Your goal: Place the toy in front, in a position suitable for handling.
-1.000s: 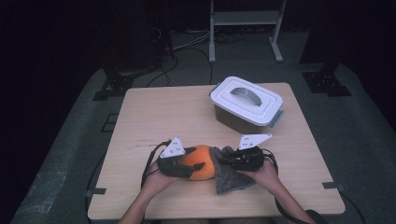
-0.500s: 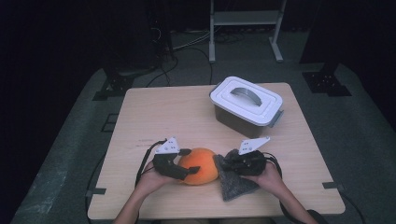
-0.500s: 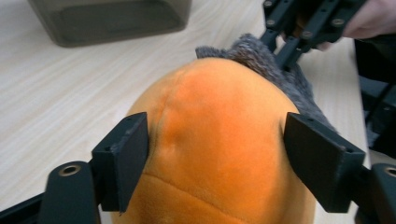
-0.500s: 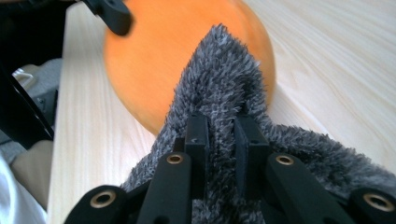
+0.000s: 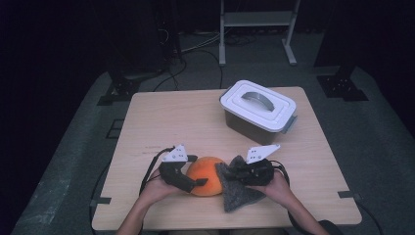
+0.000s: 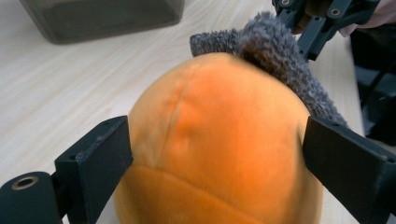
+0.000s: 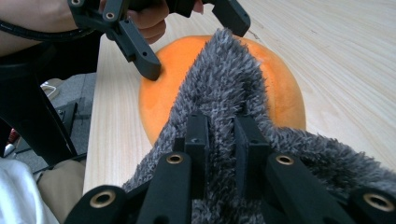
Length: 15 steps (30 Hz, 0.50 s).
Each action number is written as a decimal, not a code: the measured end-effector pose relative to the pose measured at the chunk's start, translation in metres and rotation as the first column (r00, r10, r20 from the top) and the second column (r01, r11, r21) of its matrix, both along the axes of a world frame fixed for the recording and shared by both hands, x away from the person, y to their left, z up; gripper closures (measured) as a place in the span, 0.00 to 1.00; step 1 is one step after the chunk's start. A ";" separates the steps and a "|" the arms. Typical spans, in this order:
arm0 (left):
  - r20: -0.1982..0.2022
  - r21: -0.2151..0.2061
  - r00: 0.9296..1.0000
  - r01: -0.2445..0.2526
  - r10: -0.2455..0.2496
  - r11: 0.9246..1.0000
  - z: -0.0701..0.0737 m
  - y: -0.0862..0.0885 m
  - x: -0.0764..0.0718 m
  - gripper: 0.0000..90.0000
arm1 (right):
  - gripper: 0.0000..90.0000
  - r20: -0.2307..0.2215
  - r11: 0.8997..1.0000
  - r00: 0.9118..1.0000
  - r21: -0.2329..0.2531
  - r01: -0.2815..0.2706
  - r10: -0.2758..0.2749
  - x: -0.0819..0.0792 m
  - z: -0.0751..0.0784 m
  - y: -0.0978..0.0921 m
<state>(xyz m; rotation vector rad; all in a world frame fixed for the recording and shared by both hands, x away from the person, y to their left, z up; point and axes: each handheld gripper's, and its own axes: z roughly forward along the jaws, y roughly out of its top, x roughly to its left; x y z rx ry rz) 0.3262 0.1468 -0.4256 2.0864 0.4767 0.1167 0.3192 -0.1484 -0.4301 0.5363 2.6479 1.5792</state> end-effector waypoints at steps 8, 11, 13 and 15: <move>-0.024 0.017 1.000 0.017 -0.017 1.000 -0.003 0.003 0.000 0.31 | 0.85 -0.052 0.998 0.998 -0.041 0.044 -0.046 0.011 -0.010 -0.014; -0.031 0.013 0.999 0.025 -0.024 1.000 -0.004 0.006 0.000 0.30 | 0.85 -0.057 0.994 0.995 -0.074 0.077 -0.082 0.014 -0.011 -0.018; -0.035 0.008 0.999 0.030 -0.030 1.000 -0.005 0.008 0.001 0.29 | 0.85 -0.056 0.994 0.994 -0.060 0.090 -0.093 0.015 -0.009 -0.020; -0.043 0.001 0.999 0.031 -0.031 1.000 -0.006 0.007 0.001 0.25 | 0.86 -0.044 0.996 0.995 -0.012 0.085 -0.086 0.013 -0.003 -0.017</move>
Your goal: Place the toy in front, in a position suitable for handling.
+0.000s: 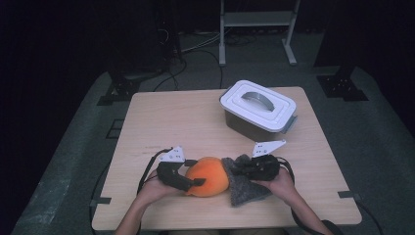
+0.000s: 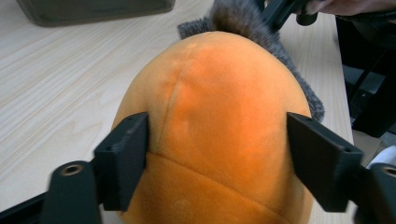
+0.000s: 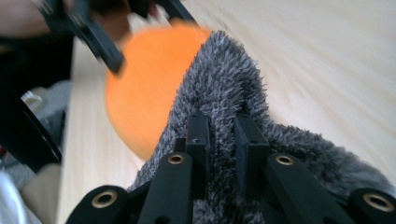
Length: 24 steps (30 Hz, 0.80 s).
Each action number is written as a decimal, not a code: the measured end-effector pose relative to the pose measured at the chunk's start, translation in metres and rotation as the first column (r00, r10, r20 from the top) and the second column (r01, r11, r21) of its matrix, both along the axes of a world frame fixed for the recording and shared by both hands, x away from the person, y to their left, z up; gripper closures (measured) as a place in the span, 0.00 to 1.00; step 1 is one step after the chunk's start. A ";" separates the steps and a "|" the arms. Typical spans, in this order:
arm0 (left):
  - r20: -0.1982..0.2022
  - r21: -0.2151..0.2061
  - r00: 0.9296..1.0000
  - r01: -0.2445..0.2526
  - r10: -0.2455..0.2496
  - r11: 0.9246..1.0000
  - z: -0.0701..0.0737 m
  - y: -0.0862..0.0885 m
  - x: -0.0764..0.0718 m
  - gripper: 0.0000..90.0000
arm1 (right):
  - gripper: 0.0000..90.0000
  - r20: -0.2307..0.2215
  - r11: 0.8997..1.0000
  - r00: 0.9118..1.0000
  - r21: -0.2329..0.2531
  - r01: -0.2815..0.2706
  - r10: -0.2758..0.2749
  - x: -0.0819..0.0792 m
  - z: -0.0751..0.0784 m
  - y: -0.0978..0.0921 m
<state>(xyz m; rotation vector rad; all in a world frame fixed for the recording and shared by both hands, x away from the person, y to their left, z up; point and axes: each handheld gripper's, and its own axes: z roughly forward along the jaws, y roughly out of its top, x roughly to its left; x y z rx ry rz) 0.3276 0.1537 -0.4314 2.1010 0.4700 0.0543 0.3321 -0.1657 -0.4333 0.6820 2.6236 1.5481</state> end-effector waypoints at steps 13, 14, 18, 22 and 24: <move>0.015 0.008 1.000 0.025 -0.025 1.000 -0.001 0.005 0.000 0.29 | 0.86 -0.025 0.997 1.000 -0.071 0.004 -0.006 0.002 -0.009 0.003; 0.018 0.007 1.000 0.021 -0.021 1.000 -0.001 0.005 0.000 0.33 | 0.86 -0.020 0.998 1.000 -0.062 0.006 -0.007 0.002 -0.007 0.002; 0.067 -0.005 0.998 0.006 -0.006 1.000 0.002 -0.003 -0.004 0.42 | 0.86 0.018 1.000 1.000 -0.028 0.011 -0.010 0.000 0.005 0.002; 0.127 -0.035 0.992 -0.009 0.013 0.999 0.007 -0.020 -0.010 0.46 | 0.86 0.051 0.999 0.998 0.041 0.020 -0.022 -0.003 0.019 -0.003; 0.132 -0.039 0.991 -0.005 0.010 0.999 0.007 -0.025 -0.011 0.46 | 0.86 0.059 0.998 0.998 0.059 0.020 -0.023 -0.004 0.023 -0.004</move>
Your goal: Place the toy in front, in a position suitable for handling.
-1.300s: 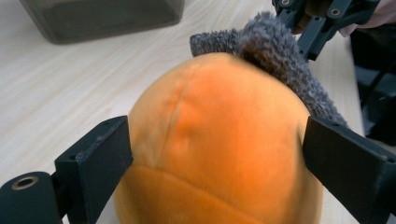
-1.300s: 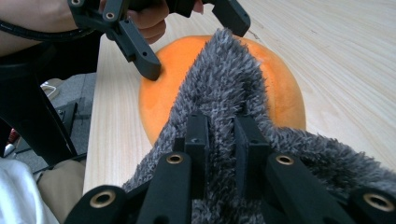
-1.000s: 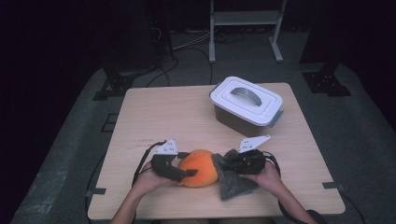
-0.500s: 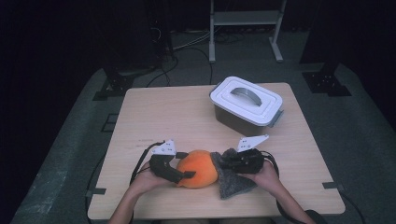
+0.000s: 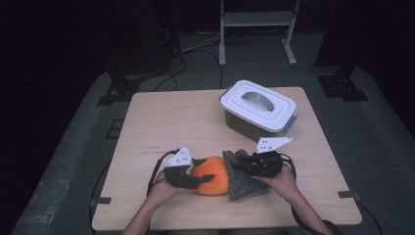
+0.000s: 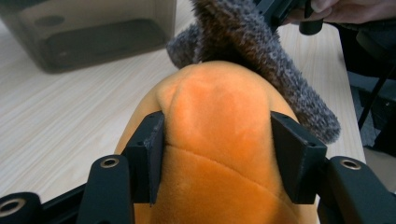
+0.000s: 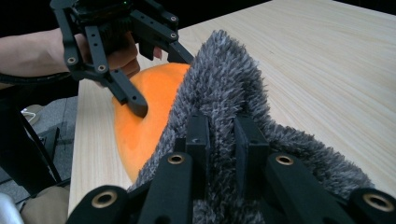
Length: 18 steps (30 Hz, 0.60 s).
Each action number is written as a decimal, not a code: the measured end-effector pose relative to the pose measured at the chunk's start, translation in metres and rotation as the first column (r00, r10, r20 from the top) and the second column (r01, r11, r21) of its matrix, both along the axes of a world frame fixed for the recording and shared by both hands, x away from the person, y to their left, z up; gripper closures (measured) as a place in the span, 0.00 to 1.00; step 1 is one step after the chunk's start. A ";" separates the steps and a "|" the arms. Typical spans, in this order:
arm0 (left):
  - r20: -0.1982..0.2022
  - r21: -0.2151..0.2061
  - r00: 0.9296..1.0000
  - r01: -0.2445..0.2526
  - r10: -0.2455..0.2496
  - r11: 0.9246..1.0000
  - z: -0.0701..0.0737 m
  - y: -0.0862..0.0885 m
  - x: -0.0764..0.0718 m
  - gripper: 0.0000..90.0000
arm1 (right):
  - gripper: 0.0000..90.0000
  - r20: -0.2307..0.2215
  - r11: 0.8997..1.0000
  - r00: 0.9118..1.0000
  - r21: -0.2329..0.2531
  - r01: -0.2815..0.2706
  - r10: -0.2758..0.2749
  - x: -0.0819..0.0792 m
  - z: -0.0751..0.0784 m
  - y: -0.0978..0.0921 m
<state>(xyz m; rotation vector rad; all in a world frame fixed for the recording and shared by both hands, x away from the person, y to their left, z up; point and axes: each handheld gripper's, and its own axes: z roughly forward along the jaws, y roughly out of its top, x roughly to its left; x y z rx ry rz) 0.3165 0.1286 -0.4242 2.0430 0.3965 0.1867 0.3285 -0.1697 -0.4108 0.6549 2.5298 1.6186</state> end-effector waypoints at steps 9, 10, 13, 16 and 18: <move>-0.054 0.017 0.998 0.029 -0.028 0.999 0.000 0.011 0.002 0.20 | 0.85 -0.098 0.999 0.994 -0.007 -0.048 0.048 0.006 -0.023 0.005; -0.066 0.020 0.997 0.028 -0.027 0.999 0.001 0.011 0.003 0.17 | 0.85 -0.098 0.999 0.994 -0.005 -0.054 0.053 0.005 -0.023 0.006; -0.091 0.041 0.995 0.035 -0.031 0.999 -0.002 0.009 0.005 0.09 | 0.85 -0.085 0.995 0.992 -0.004 -0.095 0.094 0.000 -0.024 0.007; -0.100 0.044 0.995 0.033 -0.029 0.998 -0.005 0.008 0.005 0.10 | 0.85 -0.077 0.995 0.992 -0.010 -0.104 0.103 -0.001 -0.024 0.007; -0.062 0.055 0.998 0.022 -0.019 0.998 -0.005 0.007 0.001 0.27 | 0.85 -0.078 0.995 0.992 -0.015 -0.096 0.094 0.000 -0.024 0.005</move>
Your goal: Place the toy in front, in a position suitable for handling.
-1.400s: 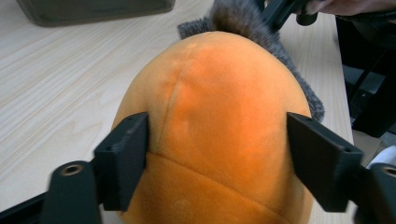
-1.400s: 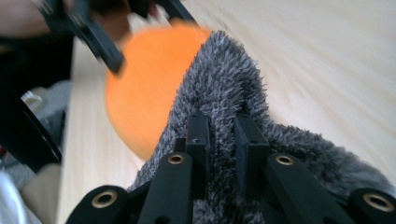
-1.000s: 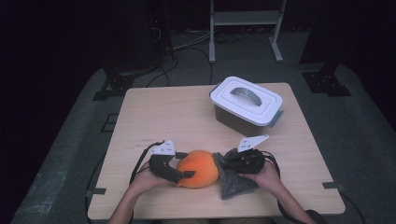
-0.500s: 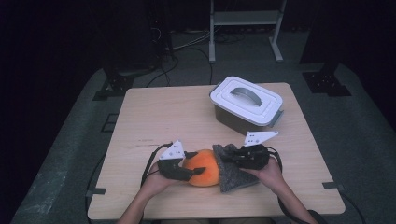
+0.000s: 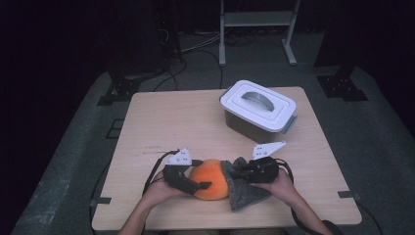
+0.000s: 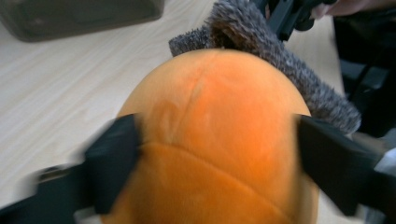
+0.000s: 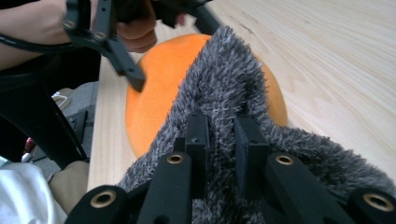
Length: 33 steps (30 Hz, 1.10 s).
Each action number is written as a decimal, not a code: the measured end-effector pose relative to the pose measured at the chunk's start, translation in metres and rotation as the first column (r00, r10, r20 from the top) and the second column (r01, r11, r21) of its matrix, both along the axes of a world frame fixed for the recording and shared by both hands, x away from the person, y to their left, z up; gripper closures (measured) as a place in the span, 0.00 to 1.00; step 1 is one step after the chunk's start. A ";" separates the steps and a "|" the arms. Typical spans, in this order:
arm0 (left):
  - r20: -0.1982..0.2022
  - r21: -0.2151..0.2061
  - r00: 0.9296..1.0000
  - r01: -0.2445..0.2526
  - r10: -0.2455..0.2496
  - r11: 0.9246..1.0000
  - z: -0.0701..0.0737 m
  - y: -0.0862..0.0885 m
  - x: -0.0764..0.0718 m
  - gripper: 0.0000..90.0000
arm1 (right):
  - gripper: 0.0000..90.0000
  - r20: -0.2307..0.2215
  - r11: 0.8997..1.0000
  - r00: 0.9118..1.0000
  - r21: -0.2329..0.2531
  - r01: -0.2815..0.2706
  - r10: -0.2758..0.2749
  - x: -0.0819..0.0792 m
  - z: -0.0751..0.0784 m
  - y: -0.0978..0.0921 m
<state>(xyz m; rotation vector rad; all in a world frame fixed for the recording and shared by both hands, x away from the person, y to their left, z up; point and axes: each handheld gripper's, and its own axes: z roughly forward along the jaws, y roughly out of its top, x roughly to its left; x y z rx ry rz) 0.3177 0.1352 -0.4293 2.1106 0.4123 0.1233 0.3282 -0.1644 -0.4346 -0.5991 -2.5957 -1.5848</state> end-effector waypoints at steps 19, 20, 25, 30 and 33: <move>0.085 -0.031 0.995 -0.057 0.060 0.998 -0.001 -0.015 -0.007 0.29 | 0.85 0.003 0.996 0.996 0.001 0.090 -0.090 0.007 0.004 -0.015; 0.073 -0.025 0.996 -0.055 0.057 0.998 -0.001 -0.013 -0.007 0.27 | 0.85 -0.003 0.995 0.996 -0.011 0.095 -0.095 0.008 0.002 -0.015; 0.034 -0.020 0.998 -0.047 0.048 0.999 0.000 0.001 -0.003 0.22 | 0.85 -0.066 0.991 0.991 -0.070 0.115 -0.120 0.012 -0.011 -0.024; 0.018 -0.015 0.999 -0.034 0.035 0.999 -0.002 0.002 -0.001 0.27 | 0.86 -0.030 0.989 0.989 -0.045 0.140 -0.142 0.011 0.000 -0.029; 0.041 -0.019 0.999 -0.011 0.012 1.000 -0.003 -0.007 -0.004 0.29 | 0.85 0.021 0.992 0.992 0.035 0.124 -0.125 0.006 0.018 -0.024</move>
